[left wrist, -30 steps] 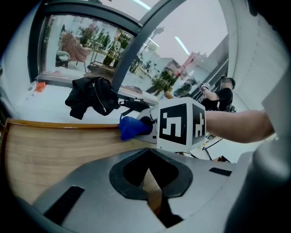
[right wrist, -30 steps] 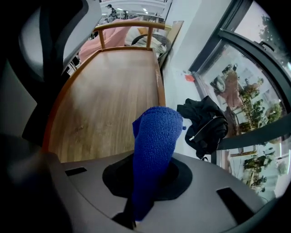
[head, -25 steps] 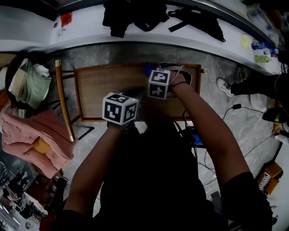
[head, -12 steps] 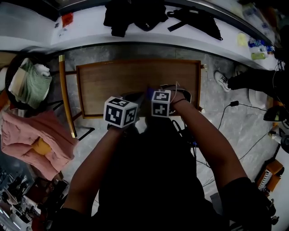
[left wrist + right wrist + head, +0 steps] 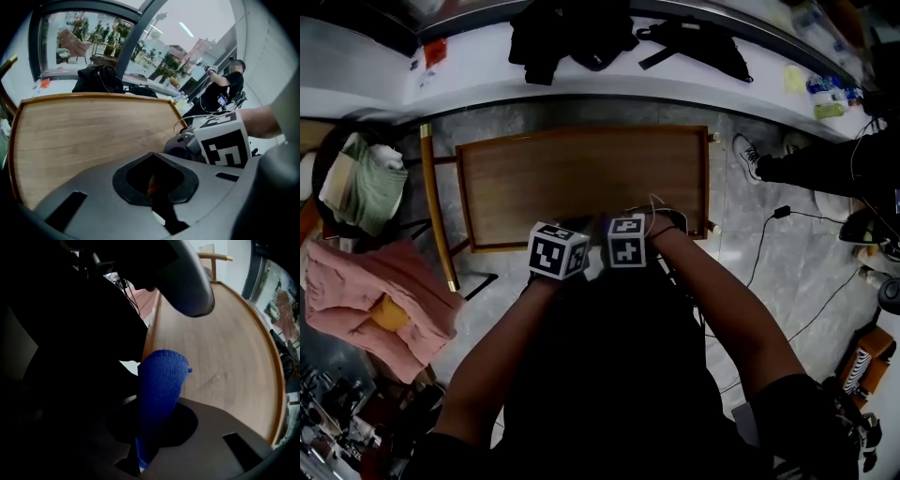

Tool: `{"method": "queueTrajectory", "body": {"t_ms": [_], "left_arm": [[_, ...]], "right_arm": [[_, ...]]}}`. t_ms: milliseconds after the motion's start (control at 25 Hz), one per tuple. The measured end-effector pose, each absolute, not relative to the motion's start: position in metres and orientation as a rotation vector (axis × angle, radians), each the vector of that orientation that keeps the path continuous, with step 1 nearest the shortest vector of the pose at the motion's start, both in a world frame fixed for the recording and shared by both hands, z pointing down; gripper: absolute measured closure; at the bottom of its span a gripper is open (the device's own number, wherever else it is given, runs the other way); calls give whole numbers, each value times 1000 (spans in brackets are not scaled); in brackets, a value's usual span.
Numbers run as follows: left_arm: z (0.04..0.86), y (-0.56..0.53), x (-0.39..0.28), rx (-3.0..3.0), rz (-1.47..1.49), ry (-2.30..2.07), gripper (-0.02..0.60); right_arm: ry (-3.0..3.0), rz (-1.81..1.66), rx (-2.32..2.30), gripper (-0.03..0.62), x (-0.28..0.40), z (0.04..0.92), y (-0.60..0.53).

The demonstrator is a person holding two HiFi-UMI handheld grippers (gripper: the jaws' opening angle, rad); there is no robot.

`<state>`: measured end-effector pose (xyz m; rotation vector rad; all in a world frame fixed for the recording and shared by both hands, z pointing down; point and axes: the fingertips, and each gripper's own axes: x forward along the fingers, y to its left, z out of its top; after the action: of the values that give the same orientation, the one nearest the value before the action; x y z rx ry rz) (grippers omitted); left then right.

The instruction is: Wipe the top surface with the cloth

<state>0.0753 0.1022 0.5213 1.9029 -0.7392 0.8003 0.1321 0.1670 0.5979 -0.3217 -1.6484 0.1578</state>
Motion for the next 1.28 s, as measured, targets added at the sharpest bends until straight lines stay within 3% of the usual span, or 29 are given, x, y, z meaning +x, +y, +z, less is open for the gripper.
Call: {"method": "queueTrajectory", "body": {"t_ms": [240,680,1280], "left_arm": [[518,86,86,1889,767,-781,572],[505,7,117,1899,696,-888,572],[511,3,137,1838,693,-908,572]], "right_arm": [[-1713,162,-304,546,141,588,144],[-1746,-172,159,546,186,565,-66],[-1708,-132,124,548,189,583,-82]]}}
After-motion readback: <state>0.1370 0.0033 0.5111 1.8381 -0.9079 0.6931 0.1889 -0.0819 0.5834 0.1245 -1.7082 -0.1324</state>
